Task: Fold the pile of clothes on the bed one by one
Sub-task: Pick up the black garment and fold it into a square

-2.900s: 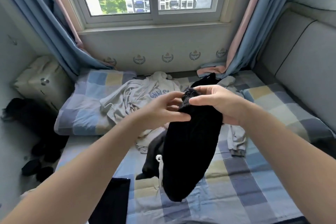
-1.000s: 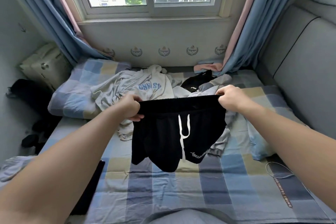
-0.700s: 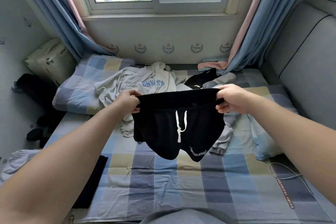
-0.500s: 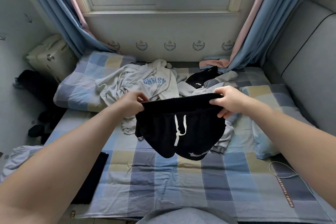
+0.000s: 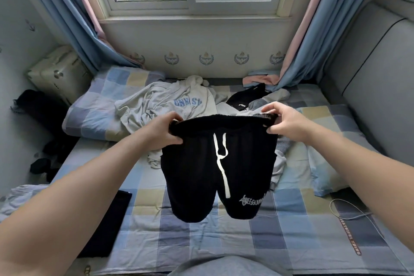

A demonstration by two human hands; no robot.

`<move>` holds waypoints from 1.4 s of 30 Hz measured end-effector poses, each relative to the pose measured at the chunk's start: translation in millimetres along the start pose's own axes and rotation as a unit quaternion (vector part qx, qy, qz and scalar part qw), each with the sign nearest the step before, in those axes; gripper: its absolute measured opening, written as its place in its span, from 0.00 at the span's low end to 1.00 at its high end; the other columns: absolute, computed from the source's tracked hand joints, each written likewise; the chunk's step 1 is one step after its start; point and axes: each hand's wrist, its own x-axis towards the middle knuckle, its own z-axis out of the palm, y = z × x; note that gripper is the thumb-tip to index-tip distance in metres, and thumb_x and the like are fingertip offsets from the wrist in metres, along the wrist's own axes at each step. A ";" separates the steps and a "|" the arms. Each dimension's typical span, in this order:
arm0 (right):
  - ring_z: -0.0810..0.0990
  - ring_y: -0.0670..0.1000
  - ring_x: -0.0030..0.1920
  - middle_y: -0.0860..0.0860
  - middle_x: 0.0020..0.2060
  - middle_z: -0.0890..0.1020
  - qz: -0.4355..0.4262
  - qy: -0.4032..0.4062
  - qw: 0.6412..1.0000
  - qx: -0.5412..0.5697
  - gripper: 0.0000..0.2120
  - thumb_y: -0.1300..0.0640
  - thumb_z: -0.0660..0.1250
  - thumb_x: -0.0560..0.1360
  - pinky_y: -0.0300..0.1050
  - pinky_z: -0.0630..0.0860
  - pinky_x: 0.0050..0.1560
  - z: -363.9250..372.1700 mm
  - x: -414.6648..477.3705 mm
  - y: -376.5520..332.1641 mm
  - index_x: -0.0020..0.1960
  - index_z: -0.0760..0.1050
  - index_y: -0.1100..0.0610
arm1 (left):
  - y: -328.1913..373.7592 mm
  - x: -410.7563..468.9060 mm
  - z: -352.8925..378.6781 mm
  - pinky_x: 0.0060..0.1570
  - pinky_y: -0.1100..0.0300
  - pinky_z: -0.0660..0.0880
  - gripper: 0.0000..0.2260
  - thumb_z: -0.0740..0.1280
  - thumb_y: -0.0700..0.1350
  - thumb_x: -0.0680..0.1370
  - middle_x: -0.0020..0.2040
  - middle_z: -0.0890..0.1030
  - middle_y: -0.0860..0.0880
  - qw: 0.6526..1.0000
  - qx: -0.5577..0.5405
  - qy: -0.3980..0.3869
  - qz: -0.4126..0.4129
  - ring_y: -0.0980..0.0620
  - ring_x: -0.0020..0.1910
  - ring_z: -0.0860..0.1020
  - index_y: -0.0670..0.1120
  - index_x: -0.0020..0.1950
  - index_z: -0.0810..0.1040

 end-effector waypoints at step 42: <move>0.79 0.59 0.50 0.56 0.46 0.82 0.212 -0.047 0.975 -0.048 0.14 0.49 0.62 0.83 0.50 0.71 0.47 383.1 204.4 213.4 0.52 0.79 0.59 | -354.9 163.1 265.7 0.48 0.51 0.72 0.13 0.63 0.54 0.83 0.48 0.80 0.47 0.974 -0.051 -0.010 -0.220 0.44 0.50 0.78 0.45 0.57 0.77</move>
